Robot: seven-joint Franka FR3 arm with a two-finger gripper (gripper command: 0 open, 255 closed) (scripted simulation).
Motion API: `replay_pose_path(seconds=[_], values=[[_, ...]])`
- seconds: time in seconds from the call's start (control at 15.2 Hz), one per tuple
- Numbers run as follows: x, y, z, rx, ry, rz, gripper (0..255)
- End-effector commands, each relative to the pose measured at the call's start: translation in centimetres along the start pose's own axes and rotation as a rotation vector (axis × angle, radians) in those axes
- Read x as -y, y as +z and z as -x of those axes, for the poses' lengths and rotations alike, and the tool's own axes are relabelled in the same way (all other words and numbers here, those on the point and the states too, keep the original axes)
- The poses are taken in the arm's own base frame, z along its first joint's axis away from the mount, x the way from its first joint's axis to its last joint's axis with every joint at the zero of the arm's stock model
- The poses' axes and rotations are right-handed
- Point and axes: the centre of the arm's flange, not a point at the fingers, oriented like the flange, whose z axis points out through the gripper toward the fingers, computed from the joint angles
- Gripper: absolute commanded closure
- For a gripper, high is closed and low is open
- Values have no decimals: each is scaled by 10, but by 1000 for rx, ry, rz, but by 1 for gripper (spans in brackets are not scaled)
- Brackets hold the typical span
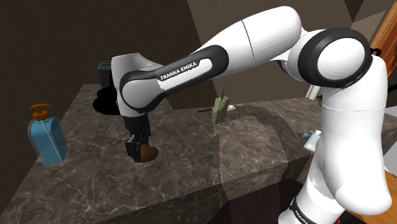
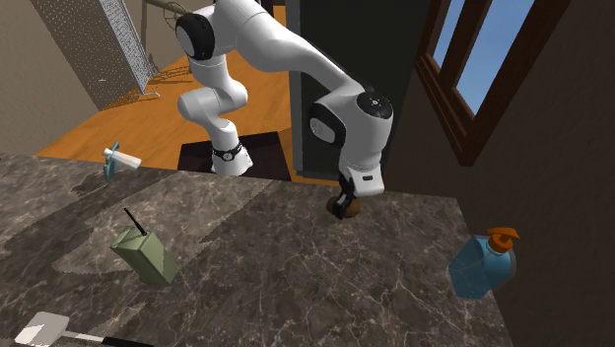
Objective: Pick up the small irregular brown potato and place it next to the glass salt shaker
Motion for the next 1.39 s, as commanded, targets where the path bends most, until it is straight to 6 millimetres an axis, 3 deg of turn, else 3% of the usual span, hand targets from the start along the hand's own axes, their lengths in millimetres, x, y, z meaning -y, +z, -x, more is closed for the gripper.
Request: replay_pose_path(seconds=[0.0, 1.32], values=[[1, -10, 1, 0, 0, 0, 255], [7, -115, 10, 0, 0, 0, 255]])
